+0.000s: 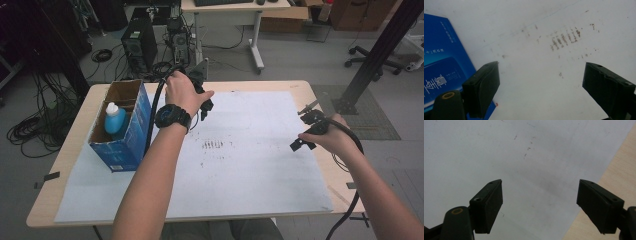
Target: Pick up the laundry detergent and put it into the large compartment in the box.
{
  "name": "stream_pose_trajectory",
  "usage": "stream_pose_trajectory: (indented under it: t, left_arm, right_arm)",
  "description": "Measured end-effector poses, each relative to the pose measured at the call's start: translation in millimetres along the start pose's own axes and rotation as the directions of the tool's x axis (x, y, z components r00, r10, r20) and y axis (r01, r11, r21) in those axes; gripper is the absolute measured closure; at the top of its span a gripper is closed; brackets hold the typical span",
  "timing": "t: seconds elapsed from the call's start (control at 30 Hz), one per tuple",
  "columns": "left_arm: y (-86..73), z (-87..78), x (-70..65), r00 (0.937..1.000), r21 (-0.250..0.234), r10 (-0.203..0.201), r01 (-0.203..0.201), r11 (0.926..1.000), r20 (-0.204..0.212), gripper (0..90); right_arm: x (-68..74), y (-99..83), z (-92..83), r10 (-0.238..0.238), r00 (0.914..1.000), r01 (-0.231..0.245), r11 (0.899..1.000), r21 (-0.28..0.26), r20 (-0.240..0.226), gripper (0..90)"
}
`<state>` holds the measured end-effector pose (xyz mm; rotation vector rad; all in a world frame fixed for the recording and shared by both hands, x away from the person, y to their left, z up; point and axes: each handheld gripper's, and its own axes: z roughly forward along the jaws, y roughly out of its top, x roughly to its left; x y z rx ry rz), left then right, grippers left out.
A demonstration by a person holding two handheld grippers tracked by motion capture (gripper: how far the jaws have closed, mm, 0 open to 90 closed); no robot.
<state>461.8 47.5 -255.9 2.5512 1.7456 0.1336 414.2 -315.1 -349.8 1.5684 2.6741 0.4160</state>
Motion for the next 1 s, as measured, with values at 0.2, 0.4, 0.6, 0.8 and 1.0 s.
stream_pose_trajectory:
  t: [0.2,0.4,0.6,0.8,1.0]
  left_arm:
    - [-0.3,0.2,-1.1,1.0,0.002,-0.001,0.001,1.0,-0.003,14.7]
    - [-1.0,-0.2,-1.7,1.0,0.002,0.002,-0.002,1.0,-0.003,14.7]
    - [-1.3,0.3,-3.0,1.0,0.007,0.006,-0.006,1.0,-0.002,14.7]
    - [-2.6,2.7,-2.3,1.0,0.004,0.001,-0.001,1.0,0.007,14.7]
    - [-4.2,3.1,-0.2,0.9999,0.007,0.0,0.0,1.0,0.011,14.8]
  right_arm:
    - [-0.9,-1.4,-1.0,0.004,1.0,-0.004,1.0,0.0,0.001,20.8]
    - [-0.2,-1.7,-1.1,0.0,1.0,0.0,1.0,-0.001,0.001,20.9]
    - [1.0,-1.8,-1.7,0.001,1.0,-0.001,1.0,-0.001,0.001,20.8]
    - [1.6,-2.3,-1.9,0.0,1.0,0.0,1.0,-0.001,0.002,20.8]
    - [2.0,-2.1,-2.3,-0.001,1.0,0.001,1.0,0.001,0.004,20.8]
